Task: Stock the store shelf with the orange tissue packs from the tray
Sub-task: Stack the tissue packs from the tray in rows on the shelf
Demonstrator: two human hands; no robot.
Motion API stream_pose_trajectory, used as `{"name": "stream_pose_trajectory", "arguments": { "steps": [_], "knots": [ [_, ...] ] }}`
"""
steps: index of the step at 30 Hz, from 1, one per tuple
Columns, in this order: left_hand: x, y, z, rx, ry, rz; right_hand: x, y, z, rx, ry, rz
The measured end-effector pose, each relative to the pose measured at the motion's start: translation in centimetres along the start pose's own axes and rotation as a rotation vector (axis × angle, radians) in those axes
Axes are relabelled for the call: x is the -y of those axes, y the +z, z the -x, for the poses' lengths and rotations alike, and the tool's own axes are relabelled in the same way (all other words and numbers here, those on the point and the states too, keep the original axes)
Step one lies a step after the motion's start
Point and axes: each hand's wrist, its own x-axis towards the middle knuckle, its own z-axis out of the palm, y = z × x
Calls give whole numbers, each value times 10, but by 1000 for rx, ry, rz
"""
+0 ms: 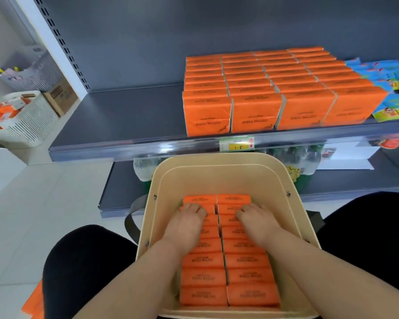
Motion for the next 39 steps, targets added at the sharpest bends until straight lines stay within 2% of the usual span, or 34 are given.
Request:
{"name": "stream_pose_trajectory", "arguments": {
  "steps": [9, 22, 26, 29, 35, 39],
  "knots": [
    [7, 15, -7, 112, -98, 2, 5, 22, -16, 93, -4, 33],
    [8, 12, -10, 82, -115, 61, 12, 7, -15, 94, 64, 51],
    [13, 12, -10, 40, -121, 89, 11, -29, -12, -27, 130, -69],
    [12, 10, -10, 44, -136, 102, 5, -48, -10, -106, 160, -73],
    [11, 9, -5, 77, -131, 90, 6, -16, -2, 134, 129, -21],
    [9, 9, -3, 85, -126, 76, 8, 0, 0, 163, 100, 3]
  ]
}}
